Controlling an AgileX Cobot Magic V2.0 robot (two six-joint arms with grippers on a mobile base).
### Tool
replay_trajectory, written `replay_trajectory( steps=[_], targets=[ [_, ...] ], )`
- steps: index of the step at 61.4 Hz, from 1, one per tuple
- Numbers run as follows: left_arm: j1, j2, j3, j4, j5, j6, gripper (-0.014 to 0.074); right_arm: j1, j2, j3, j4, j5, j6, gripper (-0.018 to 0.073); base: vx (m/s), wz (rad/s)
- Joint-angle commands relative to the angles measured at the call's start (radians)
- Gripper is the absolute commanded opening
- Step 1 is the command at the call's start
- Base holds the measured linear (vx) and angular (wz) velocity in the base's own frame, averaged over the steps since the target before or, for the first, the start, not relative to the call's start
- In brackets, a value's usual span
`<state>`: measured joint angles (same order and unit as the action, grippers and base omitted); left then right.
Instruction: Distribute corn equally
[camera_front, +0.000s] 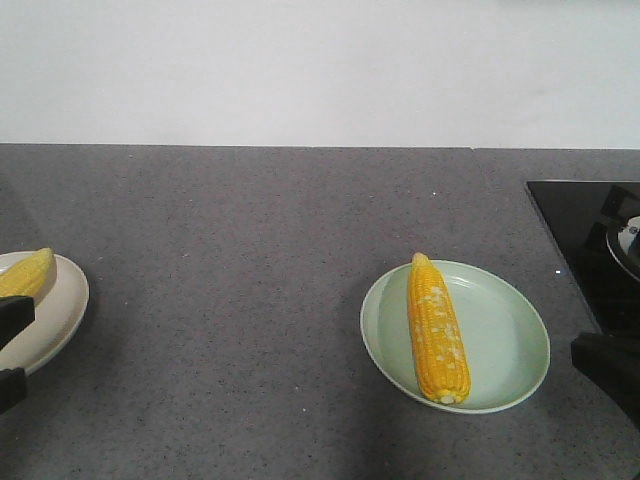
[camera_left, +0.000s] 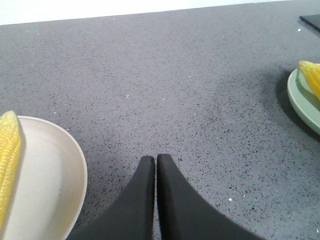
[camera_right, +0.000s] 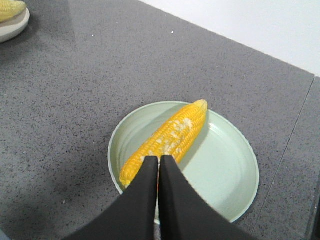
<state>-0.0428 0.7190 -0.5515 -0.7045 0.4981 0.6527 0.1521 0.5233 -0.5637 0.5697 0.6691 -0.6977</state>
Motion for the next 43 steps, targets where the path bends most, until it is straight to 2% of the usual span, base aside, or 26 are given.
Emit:
replay_trajectory(
  steps=[1, 43],
  targets=[
    [-0.002, -0.006, -0.022, -0.038, -0.053, 0.002, -0.0008, -0.003, -0.003, -0.024, 0.024, -0.056, -0.008, -0.0004, 0.00, 0.00],
    [-0.002, -0.006, -0.022, -0.037, -0.026, 0.002, -0.0006, -0.003, -0.005, -0.024, 0.024, -0.056, -0.008, -0.0004, 0.00, 0.00]
  ],
)
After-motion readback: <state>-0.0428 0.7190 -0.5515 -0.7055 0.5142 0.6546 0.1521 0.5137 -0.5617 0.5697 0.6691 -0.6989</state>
